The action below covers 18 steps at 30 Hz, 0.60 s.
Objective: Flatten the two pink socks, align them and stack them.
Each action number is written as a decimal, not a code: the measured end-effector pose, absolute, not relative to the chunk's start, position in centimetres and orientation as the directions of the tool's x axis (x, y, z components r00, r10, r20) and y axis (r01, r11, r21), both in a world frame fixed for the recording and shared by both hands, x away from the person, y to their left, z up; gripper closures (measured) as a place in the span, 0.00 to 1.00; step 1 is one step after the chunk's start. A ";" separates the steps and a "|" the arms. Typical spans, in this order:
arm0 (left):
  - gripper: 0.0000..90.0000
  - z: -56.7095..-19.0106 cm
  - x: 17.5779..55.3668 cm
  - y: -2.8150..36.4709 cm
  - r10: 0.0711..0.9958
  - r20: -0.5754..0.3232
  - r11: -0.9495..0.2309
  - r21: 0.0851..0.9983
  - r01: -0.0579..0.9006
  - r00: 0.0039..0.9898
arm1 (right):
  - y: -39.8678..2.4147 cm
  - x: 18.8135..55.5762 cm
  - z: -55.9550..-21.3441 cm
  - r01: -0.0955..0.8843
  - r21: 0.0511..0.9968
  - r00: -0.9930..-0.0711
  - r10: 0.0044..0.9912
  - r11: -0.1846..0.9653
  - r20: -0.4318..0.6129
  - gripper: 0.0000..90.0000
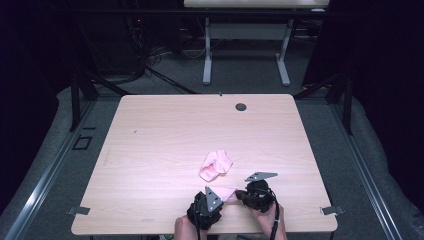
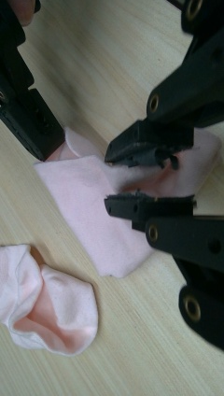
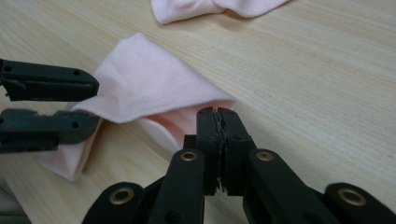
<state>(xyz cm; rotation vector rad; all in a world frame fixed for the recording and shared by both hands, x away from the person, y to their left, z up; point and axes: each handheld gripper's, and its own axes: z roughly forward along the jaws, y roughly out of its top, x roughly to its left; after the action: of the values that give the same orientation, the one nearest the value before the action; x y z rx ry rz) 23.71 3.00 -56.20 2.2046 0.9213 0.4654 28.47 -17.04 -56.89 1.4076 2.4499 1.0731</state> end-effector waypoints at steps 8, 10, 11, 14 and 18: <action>0.97 -55.2 24.3 4.4 0.730 0.030 -0.477 0.738 0.477 0.683 | -17.4 28.3 -56.7 0.690 0.657 -0.571 0.787 0.305 0.235 0.87; 0.98 -54.7 24.6 4.9 0.728 0.011 -0.463 0.745 0.480 0.685 | -17.4 28.3 -56.6 0.693 0.656 -0.566 0.789 0.300 0.237 0.77; 0.98 -54.4 24.7 5.1 0.725 0.000 -0.459 0.746 0.483 0.689 | -17.3 28.3 -56.6 0.692 0.656 -0.571 0.785 0.301 0.242 0.73; 0.98 -53.7 25.1 5.7 0.724 -0.033 -0.431 0.758 0.490 0.689 | -17.1 28.3 -56.7 0.693 0.654 -0.577 0.777 0.303 0.252 0.65; 0.98 -53.1 25.8 6.4 0.723 -0.077 -0.395 0.769 0.502 0.687 | -16.5 28.1 -56.9 0.690 0.654 -0.594 0.758 0.309 0.268 0.63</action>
<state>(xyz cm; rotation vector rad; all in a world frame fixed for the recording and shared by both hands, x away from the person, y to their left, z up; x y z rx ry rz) 25.77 6.38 -53.08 2.0795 0.9381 0.3433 28.11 -16.49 -56.95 1.3693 2.4680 1.1615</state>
